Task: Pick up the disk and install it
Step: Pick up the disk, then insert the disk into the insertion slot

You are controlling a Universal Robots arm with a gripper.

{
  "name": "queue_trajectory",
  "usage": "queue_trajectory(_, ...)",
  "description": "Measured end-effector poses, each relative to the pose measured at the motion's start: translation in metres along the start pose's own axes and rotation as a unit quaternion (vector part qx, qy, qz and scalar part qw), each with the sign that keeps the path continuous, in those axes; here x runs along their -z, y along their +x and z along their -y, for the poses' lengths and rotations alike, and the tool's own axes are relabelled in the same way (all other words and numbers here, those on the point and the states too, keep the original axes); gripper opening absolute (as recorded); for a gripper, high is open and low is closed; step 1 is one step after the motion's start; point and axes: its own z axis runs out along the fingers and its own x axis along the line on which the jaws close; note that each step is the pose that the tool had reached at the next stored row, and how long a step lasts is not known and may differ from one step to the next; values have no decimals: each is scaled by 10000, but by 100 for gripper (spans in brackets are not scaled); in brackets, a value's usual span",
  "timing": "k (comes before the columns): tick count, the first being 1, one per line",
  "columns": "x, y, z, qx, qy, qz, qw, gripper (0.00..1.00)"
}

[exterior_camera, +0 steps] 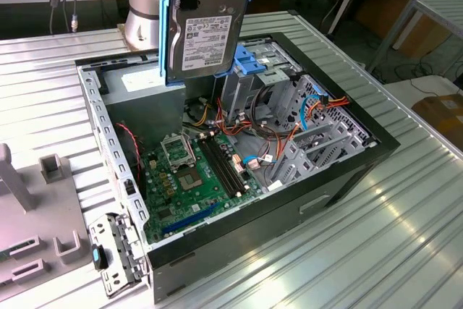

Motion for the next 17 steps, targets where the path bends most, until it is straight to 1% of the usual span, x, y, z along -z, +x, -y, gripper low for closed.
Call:
queue_trajectory(6,0,1,0,0,0,0,10000,37)
queue_trajectory(8,0,12,1,1,0,0,10000,37)
queue_trajectory(12,-3,88,15,0,0,0,10000,37)
queue_trajectory(13,-6,131,22,0,0,0,10000,37)
queue_trajectory(14,-23,258,56,0,-4,-1,10000,37)
queue_trajectory(15,-31,299,85,0,-6,0,10000,37)
queue_trajectory(16,-45,298,199,0,-5,-1,10000,37)
queue_trajectory(17,-56,296,275,0,-5,0,10000,37)
